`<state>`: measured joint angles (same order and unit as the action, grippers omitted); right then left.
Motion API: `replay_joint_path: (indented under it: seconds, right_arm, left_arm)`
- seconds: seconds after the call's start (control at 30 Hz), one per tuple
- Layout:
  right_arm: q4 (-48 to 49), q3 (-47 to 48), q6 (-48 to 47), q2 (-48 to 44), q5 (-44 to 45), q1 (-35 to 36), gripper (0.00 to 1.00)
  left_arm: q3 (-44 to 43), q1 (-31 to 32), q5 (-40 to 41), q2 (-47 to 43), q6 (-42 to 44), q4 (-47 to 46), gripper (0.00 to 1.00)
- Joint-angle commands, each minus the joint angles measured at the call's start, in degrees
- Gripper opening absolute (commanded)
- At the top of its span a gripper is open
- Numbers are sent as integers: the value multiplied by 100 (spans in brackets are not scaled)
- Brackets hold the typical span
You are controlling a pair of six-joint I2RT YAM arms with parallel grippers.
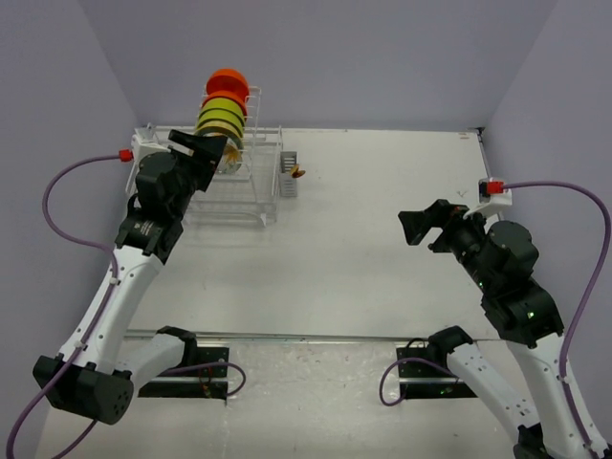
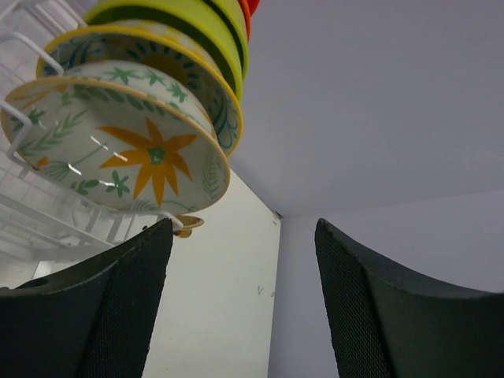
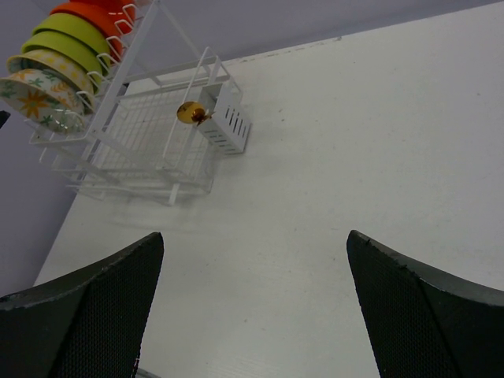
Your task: Unload the bowls from the dish rack
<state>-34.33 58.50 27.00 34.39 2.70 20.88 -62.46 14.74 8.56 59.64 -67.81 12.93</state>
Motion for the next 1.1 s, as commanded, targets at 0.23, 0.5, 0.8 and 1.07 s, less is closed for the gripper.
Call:
replay_joint_path:
  seconds: [0.23, 0.5, 0.8, 1.07]
  right_arm:
    - [251, -49, -37, 32, -112, -5, 99]
    - [286, -31, -64, 41, -112, 3, 99]
    - [216, -84, -125, 68, 29, -5, 99]
    - [207, -128, -160, 33, 169, 3, 99]
  left_arm:
    - [119, -674, -170, 425, -136, -1152, 51]
    - [190, -815, -381, 689, -241, -1592, 47]
    - [287, -815, -338, 918, -549, -1592, 37]
    - [287, -815, -126, 944, -900, -1346, 27]
